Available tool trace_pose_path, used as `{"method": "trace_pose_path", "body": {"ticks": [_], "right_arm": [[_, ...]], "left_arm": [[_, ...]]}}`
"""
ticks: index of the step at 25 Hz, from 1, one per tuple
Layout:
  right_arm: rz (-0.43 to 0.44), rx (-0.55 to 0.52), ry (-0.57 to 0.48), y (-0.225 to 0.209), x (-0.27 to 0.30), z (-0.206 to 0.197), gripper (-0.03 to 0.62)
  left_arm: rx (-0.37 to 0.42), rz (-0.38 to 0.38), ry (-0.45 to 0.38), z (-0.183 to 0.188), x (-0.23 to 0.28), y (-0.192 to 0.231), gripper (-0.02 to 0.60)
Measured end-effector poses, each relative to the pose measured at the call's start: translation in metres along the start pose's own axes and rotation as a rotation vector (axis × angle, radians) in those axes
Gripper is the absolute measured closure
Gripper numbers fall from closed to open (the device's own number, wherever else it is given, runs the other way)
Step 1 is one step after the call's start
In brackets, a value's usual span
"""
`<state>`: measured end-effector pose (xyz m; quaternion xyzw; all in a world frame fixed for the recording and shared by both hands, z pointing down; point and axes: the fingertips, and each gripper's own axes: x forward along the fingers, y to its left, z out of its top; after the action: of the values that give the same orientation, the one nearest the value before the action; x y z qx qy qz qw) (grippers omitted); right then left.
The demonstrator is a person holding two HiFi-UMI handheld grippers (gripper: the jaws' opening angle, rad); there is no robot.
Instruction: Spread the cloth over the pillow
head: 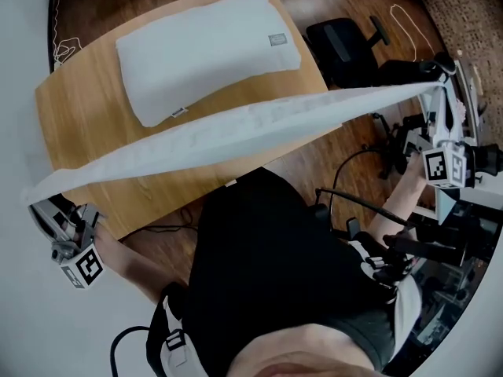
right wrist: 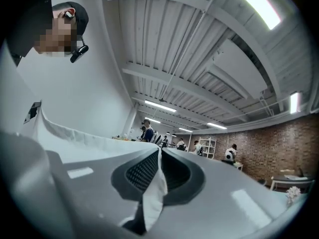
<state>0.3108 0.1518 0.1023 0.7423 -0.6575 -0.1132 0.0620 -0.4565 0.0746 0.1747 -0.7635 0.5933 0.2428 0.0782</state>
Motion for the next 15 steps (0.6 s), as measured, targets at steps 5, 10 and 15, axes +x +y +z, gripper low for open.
{"method": "trace_pose_path", "body": {"ticks": [5, 10, 15], "right_arm": [[-0.011, 0.019, -0.067, -0.013, 0.039, -0.009, 0.572], [0.046, 0.030, -0.100, -0.019, 0.110, -0.016, 0.572], [0.118, 0.024, -0.099, -0.021, 0.232, -0.055, 0.572]], "left_arm": [[0.028, 0.015, -0.008, -0.008, 0.033, -0.004, 0.565], [0.059, 0.008, 0.034, -0.026, 0.094, -0.003, 0.565], [0.089, -0.003, 0.123, -0.088, 0.187, 0.019, 0.565]]}}
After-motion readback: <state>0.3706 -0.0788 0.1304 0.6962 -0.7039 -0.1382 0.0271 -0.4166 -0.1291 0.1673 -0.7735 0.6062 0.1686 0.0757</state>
